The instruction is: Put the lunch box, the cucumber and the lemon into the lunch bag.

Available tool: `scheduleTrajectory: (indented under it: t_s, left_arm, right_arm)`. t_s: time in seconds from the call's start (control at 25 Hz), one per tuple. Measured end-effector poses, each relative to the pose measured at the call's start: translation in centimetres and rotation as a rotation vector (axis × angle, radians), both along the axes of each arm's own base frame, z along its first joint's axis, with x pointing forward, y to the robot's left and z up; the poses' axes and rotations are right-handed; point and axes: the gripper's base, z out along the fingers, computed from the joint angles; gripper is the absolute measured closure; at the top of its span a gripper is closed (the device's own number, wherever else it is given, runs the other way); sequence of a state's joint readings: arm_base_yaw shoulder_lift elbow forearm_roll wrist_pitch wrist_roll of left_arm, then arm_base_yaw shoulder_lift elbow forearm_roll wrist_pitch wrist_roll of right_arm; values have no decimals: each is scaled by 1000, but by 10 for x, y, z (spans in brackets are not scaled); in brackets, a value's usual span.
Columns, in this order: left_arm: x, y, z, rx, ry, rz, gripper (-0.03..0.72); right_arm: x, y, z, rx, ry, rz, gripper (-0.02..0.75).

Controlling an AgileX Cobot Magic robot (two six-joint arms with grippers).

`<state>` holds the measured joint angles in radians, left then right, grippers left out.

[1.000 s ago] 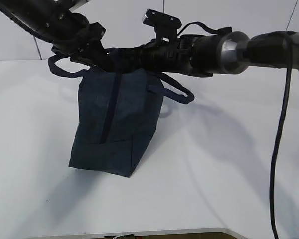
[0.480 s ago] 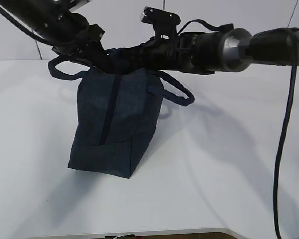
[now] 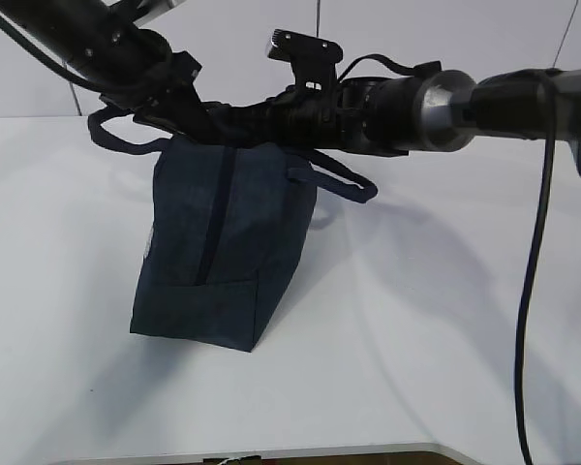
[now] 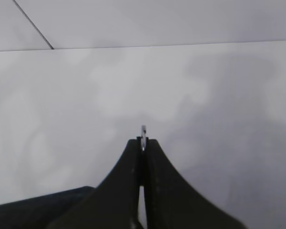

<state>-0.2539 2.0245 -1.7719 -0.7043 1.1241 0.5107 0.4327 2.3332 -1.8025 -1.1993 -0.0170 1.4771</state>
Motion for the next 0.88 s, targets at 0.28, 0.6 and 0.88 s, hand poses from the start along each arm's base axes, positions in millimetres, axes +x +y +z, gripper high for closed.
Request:
scheduleTrajectory:
  t_s: [0.28, 0.6, 0.88]
  left_arm:
    - [-1, 0, 0, -3, 10, -9, 702]
    - [-4, -1, 0, -13, 37, -33, 702]
    - [-6, -1, 0, -12, 45, -41, 702]
  right_arm:
    - [-2, 0, 8, -26, -24, 8, 733]
    - [-5, -8, 35, -181, -133, 34, 664]
    - [-4, -15, 47, -210, -168, 28, 382]
